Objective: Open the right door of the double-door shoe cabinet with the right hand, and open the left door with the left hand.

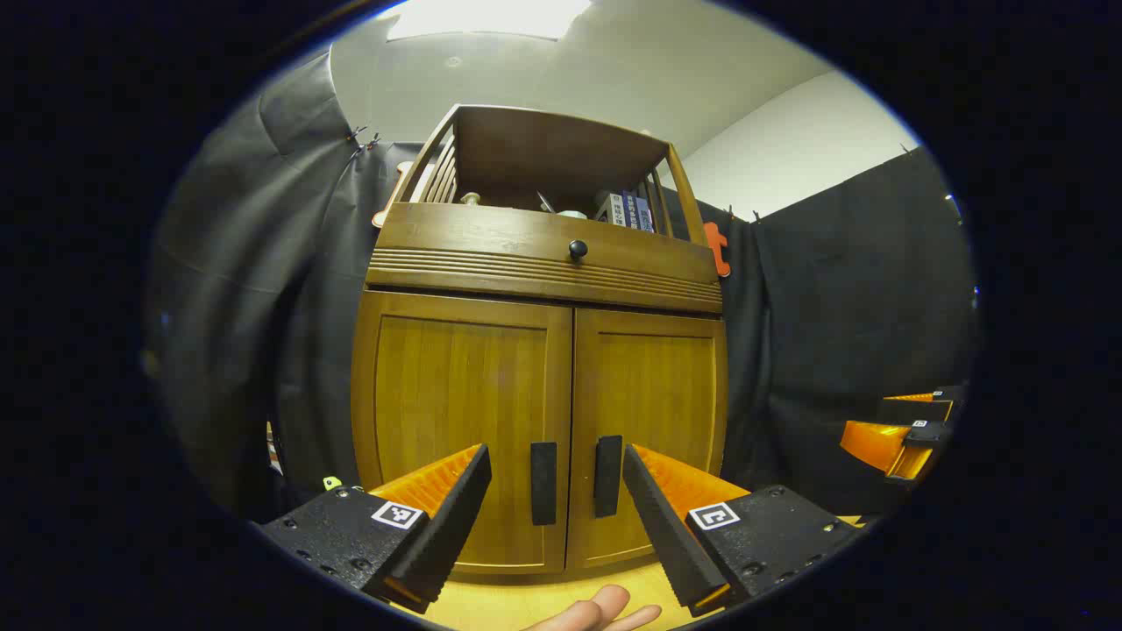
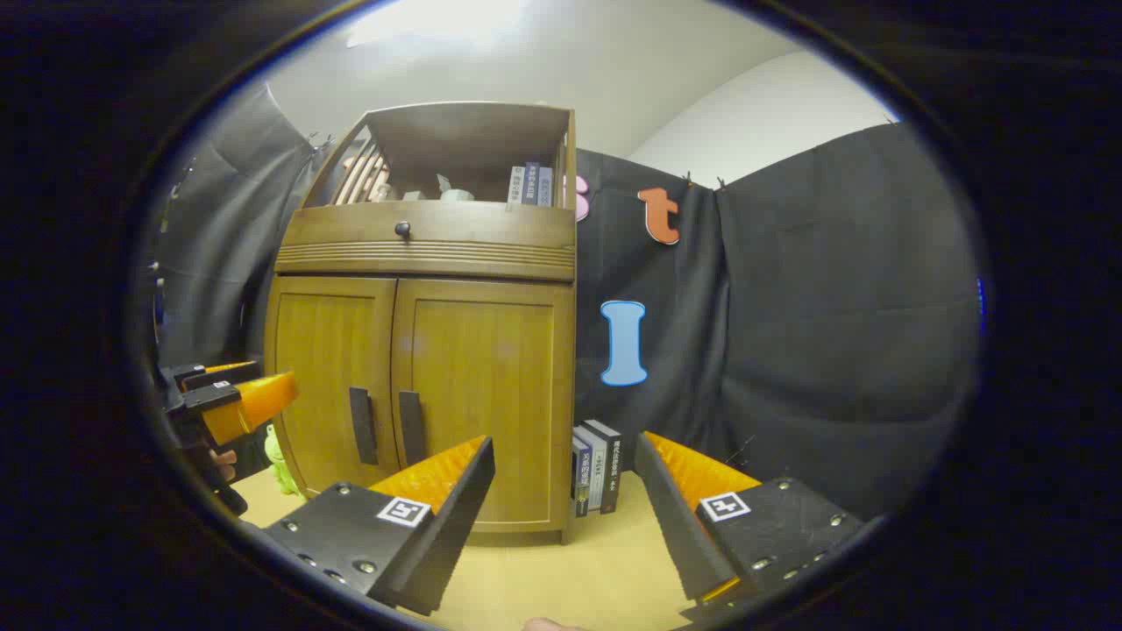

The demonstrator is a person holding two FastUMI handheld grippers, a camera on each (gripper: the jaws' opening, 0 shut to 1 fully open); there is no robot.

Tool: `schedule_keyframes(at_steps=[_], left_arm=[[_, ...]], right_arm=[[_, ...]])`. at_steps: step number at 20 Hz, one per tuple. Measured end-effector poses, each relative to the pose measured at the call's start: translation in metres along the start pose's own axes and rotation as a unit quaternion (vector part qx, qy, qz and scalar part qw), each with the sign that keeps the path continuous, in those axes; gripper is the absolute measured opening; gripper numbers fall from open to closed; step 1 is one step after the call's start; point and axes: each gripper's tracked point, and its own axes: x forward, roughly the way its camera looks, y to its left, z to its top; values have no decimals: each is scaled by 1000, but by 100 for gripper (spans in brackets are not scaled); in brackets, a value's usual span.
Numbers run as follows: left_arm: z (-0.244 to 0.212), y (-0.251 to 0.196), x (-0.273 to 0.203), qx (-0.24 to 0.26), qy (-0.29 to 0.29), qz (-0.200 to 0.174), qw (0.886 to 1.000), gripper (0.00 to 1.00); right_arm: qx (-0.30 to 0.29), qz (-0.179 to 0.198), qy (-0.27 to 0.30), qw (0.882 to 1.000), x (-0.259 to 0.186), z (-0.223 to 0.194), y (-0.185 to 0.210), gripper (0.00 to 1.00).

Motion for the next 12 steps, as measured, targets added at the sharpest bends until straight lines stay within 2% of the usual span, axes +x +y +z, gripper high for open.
schedule_keyframes(at_steps=[1, 2, 3, 5, 8, 12], left_arm=[[1, 1, 0, -1, -1, 2, 1000, 90], [0, 2, -1, -2, -2, 4, 1000, 95], [2, 2, -2, -4, -4, 3, 1000, 90], [6, 0, -4, -8, -15, -1, 1000, 90], [4, 2, -4, -9, -10, 4, 1000, 90], [0, 5, 2, -10, 1, 10, 1000, 92]], right_arm=[[0, 2, 0, 1000, 0, 0, 1, 96], [0, 3, 0, 1000, 0, 1, 2, 95], [1, 3, -1, 1000, 0, 1, 3, 94], [1, 5, -2, 1000, 0, 3, 4, 96], [1, 5, -2, 1000, 2, 3, 5, 94], [0, 7, 1, 1000, 4, 1, 6, 99]])
